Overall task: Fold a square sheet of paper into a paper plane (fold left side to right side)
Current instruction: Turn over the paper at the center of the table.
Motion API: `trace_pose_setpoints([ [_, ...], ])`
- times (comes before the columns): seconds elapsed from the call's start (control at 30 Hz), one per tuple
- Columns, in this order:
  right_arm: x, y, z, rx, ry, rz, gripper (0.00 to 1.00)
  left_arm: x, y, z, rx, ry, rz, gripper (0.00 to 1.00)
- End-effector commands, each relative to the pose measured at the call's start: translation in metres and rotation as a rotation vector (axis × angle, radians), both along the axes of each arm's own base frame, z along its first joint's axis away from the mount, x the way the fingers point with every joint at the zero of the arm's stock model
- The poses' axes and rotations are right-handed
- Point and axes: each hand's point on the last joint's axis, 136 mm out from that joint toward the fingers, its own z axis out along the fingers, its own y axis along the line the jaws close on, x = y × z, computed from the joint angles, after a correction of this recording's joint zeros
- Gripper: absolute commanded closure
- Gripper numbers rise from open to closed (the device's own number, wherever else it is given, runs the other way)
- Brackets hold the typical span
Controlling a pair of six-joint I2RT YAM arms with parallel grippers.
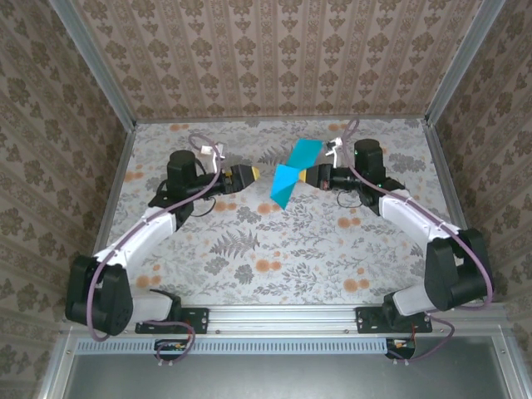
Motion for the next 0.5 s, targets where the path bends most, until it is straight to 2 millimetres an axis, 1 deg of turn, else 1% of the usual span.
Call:
trace_pose_setpoints([
  [0.0,-0.024,0.019,0.045,0.059,-0.142,0.157,0.97,-0.017,-0.011,0.039,-0.094,-0.065,-0.105,0.00],
  [0.03,-0.032,0.022,0.059,0.072,-0.178,0.176,0.97,-0.018,-0.014,0.043,-0.095,-0.073,-0.114,0.00],
  [0.1,-0.041,0.027,0.074,0.086,-0.219,0.204,0.97,-0.021,-0.018,0.048,-0.099,-0.081,-0.131,0.00],
  [0.23,-0.051,0.033,0.088,0.109,-0.252,0.234,0.96,-0.025,-0.026,0.056,-0.127,-0.094,-0.169,0.00],
  [0.33,-0.052,0.035,0.089,0.114,-0.248,0.242,0.96,-0.025,-0.028,0.062,-0.154,-0.099,-0.175,0.04],
  [0.4,-0.051,0.035,0.085,0.110,-0.234,0.239,0.96,-0.025,-0.029,0.067,-0.177,-0.109,-0.179,0.07],
  [0.47,-0.049,0.035,0.078,0.099,-0.215,0.228,0.96,-0.025,-0.028,0.071,-0.193,-0.117,-0.179,0.13],
])
